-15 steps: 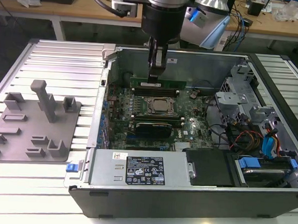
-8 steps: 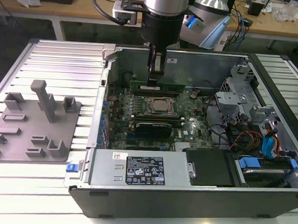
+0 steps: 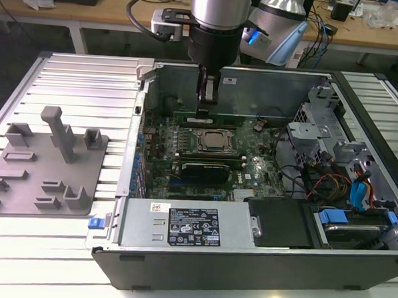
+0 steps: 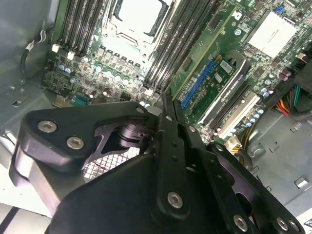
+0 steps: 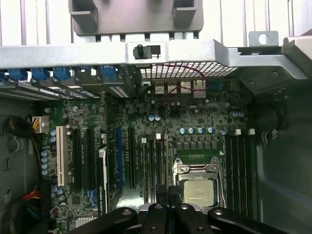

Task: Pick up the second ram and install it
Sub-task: 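Pick up the second ram and move it above second insertion slot, then insert the second ram into the second slot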

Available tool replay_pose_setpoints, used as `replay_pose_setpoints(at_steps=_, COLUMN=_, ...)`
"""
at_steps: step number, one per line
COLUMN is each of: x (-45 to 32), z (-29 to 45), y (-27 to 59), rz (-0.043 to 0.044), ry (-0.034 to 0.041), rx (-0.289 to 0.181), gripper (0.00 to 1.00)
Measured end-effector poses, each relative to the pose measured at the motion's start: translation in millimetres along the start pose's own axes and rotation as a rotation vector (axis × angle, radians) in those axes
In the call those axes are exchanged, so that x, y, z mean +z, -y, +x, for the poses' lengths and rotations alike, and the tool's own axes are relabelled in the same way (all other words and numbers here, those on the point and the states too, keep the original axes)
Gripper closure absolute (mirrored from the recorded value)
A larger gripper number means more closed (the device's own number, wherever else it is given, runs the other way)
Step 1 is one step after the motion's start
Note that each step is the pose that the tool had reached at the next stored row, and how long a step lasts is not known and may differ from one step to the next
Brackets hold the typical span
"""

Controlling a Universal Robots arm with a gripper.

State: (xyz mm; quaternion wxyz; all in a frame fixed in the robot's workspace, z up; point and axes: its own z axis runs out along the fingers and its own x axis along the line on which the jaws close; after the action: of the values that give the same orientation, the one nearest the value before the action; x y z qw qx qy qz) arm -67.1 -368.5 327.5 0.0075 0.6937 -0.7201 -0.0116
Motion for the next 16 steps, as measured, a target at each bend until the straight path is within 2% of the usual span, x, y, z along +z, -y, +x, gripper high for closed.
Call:
replay_pose_setpoints(at_steps=15, x=1.2, z=0.0, y=0.1, rz=0.0001, ry=0.0001, rx=0.0, gripper=0.91)
replay_pose_setpoints(at_steps=16, x=3.4, z=0.0, y=0.1, rz=0.0005, ry=0.0005, rx=0.0, gripper=0.91)
